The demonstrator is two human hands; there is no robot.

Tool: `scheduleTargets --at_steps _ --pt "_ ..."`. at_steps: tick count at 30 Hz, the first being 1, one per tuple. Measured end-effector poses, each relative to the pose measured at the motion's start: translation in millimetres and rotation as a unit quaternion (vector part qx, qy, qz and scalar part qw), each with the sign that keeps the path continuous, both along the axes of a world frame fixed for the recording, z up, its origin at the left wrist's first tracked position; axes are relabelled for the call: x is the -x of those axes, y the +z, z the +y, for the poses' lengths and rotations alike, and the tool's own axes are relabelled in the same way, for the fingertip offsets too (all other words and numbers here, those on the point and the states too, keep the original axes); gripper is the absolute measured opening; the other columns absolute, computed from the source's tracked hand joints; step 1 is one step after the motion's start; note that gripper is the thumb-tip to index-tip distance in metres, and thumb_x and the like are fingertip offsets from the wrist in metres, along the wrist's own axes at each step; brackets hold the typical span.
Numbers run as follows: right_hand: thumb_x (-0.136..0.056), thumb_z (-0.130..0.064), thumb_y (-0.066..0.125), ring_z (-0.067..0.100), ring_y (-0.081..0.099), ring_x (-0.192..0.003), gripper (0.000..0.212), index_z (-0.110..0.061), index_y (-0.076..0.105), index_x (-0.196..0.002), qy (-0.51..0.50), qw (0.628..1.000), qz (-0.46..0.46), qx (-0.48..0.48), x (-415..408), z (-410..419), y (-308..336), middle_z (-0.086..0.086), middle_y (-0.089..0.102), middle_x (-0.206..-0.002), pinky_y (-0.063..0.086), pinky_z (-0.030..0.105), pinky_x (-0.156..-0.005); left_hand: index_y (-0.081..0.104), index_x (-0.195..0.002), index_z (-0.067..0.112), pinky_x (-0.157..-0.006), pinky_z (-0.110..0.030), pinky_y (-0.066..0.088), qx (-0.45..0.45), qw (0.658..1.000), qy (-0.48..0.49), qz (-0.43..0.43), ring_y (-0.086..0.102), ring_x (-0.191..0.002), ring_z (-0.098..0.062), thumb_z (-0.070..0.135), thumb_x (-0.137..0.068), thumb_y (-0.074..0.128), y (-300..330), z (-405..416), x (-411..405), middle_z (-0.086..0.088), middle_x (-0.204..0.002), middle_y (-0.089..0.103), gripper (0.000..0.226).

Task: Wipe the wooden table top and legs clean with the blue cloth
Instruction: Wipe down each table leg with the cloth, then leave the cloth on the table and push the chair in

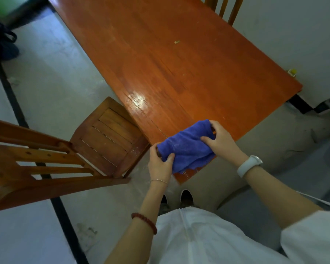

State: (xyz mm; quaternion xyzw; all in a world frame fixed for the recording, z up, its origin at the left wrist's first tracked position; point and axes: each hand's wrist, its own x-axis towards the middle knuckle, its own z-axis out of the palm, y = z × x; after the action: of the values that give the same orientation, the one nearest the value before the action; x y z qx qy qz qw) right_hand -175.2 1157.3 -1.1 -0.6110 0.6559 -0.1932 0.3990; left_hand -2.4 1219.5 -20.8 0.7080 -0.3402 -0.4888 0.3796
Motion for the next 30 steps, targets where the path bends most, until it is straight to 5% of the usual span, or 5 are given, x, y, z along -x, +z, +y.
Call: scheduleTargets --at_steps 8,12,17,21,30 --pt "-0.087 -0.017 0.057 0.029 0.036 -0.129 0.062 -0.011 0.026 -0.141 0.023 0.992 0.118 -0.035 9.6 -11.5 -33.9 0.013 0.038 -0.140 0.032 0.039 -0.103 0.041 -0.125 0.015 -0.090 -0.035 0.046 -0.084 0.988 -0.002 -0.129 0.055 -0.107 -0.023 0.015 -0.083 0.060 -12.4 -13.8 22.0 -0.007 -0.120 0.053 0.046" --pt "-0.086 -0.017 0.056 0.035 0.034 -0.126 0.058 -0.010 0.033 -0.139 0.020 0.980 0.193 0.053 3.5 -2.5 -29.0 0.017 0.037 -0.137 0.035 0.049 -0.099 0.035 -0.134 0.015 -0.095 -0.035 0.043 -0.081 0.973 -0.007 -0.214 0.047 -0.116 -0.022 0.022 -0.085 0.059 -8.2 -9.2 17.9 -0.008 -0.132 0.038 0.055" --pt "-0.084 -0.023 0.037 0.034 0.050 -0.118 0.041 -0.008 0.057 -0.116 0.154 0.960 0.141 0.188 -38.6 21.7 -3.6 0.014 0.057 -0.121 0.040 0.049 -0.096 0.050 -0.125 0.013 -0.098 -0.040 0.042 0.010 0.944 0.007 -0.328 0.047 -0.116 -0.026 0.019 -0.080 0.066 -3.0 23.8 -23.0 -0.011 -0.126 0.049 0.048" --pt "-0.081 -0.023 0.038 0.032 0.052 -0.115 0.038 -0.010 0.061 -0.109 0.262 0.943 0.097 0.179 -89.4 49.5 0.6 0.013 0.059 -0.118 0.040 0.045 -0.096 0.051 -0.126 0.014 -0.102 -0.040 0.036 -0.048 0.906 -0.002 -0.420 0.045 -0.121 -0.026 0.026 -0.083 0.062 -2.0 67.0 -69.1 -0.009 -0.129 0.051 0.047" --pt "-0.091 -0.013 0.051 0.021 0.039 -0.126 0.035 -0.013 0.051 -0.126 0.324 0.936 0.074 0.113 -224.7 103.1 -4.6 0.007 0.046 -0.133 0.033 0.033 -0.104 0.051 -0.125 0.016 -0.103 -0.044 0.035 -0.098 0.919 0.054 -0.379 0.047 -0.119 -0.025 0.036 -0.086 0.050 -7.9 178.8 -199.1 -0.007 -0.128 0.052 0.044"
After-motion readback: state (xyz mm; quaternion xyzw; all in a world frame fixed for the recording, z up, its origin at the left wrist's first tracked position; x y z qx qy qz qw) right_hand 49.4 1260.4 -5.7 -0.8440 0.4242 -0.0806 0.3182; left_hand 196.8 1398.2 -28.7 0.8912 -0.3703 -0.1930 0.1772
